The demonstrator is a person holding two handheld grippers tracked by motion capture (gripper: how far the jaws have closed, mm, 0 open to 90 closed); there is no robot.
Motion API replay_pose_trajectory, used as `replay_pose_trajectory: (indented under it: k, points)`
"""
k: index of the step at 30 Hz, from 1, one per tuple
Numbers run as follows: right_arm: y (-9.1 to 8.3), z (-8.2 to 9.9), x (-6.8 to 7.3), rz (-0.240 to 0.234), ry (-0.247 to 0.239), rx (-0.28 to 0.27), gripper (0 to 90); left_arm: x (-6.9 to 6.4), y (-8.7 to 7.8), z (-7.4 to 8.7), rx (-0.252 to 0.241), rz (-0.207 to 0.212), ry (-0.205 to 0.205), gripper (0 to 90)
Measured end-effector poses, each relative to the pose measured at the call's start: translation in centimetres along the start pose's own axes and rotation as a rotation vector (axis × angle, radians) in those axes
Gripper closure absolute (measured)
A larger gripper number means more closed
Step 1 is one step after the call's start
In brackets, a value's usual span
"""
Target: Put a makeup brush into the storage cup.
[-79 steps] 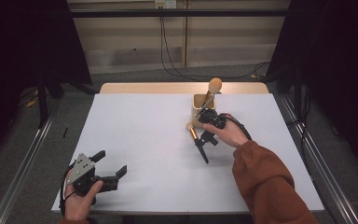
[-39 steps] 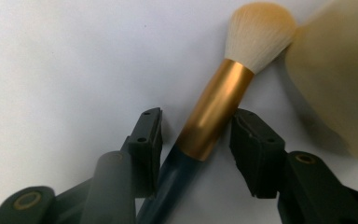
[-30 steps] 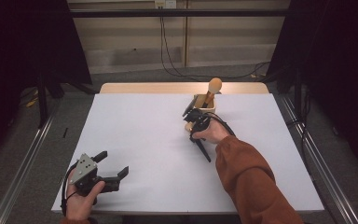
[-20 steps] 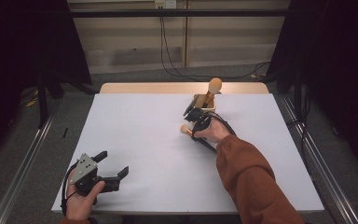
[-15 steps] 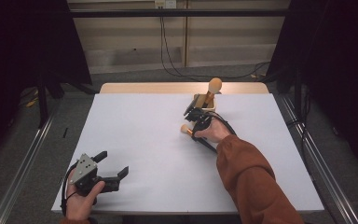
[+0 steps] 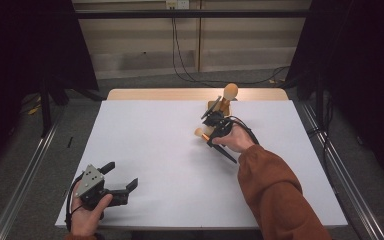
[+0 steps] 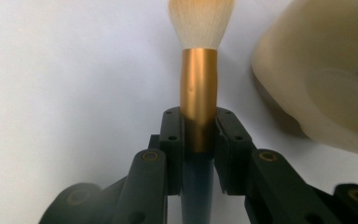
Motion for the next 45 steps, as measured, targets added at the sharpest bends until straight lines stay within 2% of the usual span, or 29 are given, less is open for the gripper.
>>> replay_pose_trajectory:
  k: [5,7,9,19,22,23,26,34,45]
  points:
    - [-0.9,0.2,0.3,-0.021,-0.005,-0.069,75.2,0.0,0.0,0.0,-0.001,-0.001,-0.003,2.9]
    - [-1.1,0.3,0.6,-0.043,-0.001,-0.095,75.2,0.0,0.0,0.0,0.000,-0.001,-0.004,2.9]
    - [-1.3,0.5,0.7,-0.051,-0.013,-0.106,75.2,0.0,0.0,0.0,0.000,-0.001,-0.003,2.9]
    - [-3.0,0.9,0.6,-0.077,0.019,-0.206,75.2,0.1,0.0,0.0,-0.003,-0.004,-0.007,2.9]
    - [-3.4,1.1,0.4,-0.070,0.028,-0.232,75.2,0.1,-0.1,0.0,-0.004,-0.006,-0.008,2.9]
    - [-3.6,1.2,0.4,-0.082,0.030,-0.243,75.2,0.1,-0.1,0.0,-0.003,-0.007,-0.007,2.9]
    - [-3.9,1.4,0.6,-0.108,0.030,-0.286,75.2,0.1,-0.1,0.0,-0.003,-0.008,-0.008,2.9]
    - [-5.1,1.5,0.6,-0.115,0.030,-0.412,75.1,0.4,-0.2,0.0,-0.007,-0.020,-0.007,2.9]
    - [-6.4,1.6,0.2,-0.126,0.064,-0.613,75.2,0.3,-0.1,-0.1,-0.007,-0.016,-0.010,2.9]
Point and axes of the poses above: each handheld gripper's, and its own axes: y roughly forward along the jaws, z roughly out of its underside, x roughly to its left, the point moved 8 cm from there along y, roughly forward along the jaws, and after that the axes turned 4 degrees about x, right-handed, at the moved point
